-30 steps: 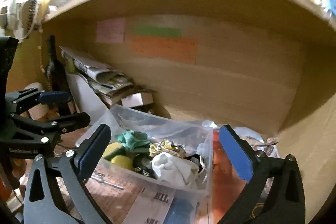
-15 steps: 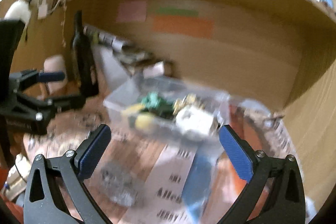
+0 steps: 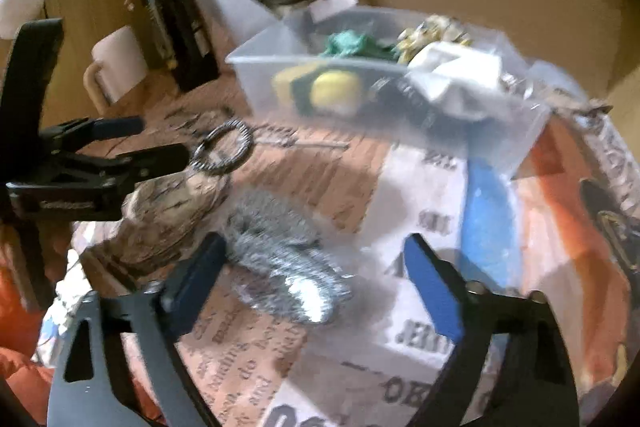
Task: Organize soft objects
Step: 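Grasp the black-white braided cord with the left tool while the right tool grasps the steel wool bag, then carry the braided cord and steel wool bag over the clear box with both tools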
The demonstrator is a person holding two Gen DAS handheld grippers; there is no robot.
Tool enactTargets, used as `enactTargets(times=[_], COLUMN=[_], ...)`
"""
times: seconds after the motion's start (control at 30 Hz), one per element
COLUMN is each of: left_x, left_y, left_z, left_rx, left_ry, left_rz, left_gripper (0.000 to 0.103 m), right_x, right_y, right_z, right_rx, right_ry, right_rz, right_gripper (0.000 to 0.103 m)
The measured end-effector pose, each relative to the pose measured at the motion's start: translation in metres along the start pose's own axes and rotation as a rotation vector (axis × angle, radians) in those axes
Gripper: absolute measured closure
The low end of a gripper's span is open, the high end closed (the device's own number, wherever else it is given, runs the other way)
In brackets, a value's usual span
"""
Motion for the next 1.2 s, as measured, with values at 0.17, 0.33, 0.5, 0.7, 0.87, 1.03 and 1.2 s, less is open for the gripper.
enactTargets(times=[0.17, 0.33, 0.5, 0.7, 0.87, 1.03, 1.2], left_x=[0.015, 0.031, 0.035, 0.034, 0.022, -0.011, -0.044], left_y=[0.004, 0.004, 0.007, 0.01, 0.009, 0.019, 0.043], left_z=[0.001, 0.008, 0.016, 0.02, 0.024, 0.024, 0.024], left_rx=[-0.015, 0.009, 0.062, 0.077, 0.083, 0.092, 0.092], left_ry=[-0.032, -0.06, -0.033, -0.061, -0.074, -0.048, -0.045], left_rz=[-0.019, -0.067, -0.046, -0.031, 0.009, 0.098, 0.199], left_gripper=[0.003, 0.02, 0.041, 0.079, 0.087, 0.087, 0.087], right_x=[0.007, 0.001, -0.011, -0.03, -0.045, -0.061, -0.078], right_y=[-0.005, -0.004, 0.006, 0.023, 0.036, 0.05, 0.073], right_z=[-0.005, -0.003, 0.015, 0.033, 0.042, 0.046, 0.045], right_rx=[-0.024, -0.035, 0.002, 0.041, 0.064, 0.073, 0.065], right_ry=[0.024, 0.0, -0.032, -0.06, -0.076, -0.093, -0.091], right_rz=[-0.035, -0.004, 0.045, 0.129, 0.191, 0.255, 0.331], right_gripper=[0.049, 0.06, 0.07, 0.071, 0.071, 0.071, 0.071])
Point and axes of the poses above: each gripper's, at about its wrist camera, not at the fingertips, and x roughly the way its jaws point, z to its right, y to its top, the point moved 6 cm from there along x, roughly the way its jaws point, and after that the axes turned 7 degrees about x, right-handed, at the moved point
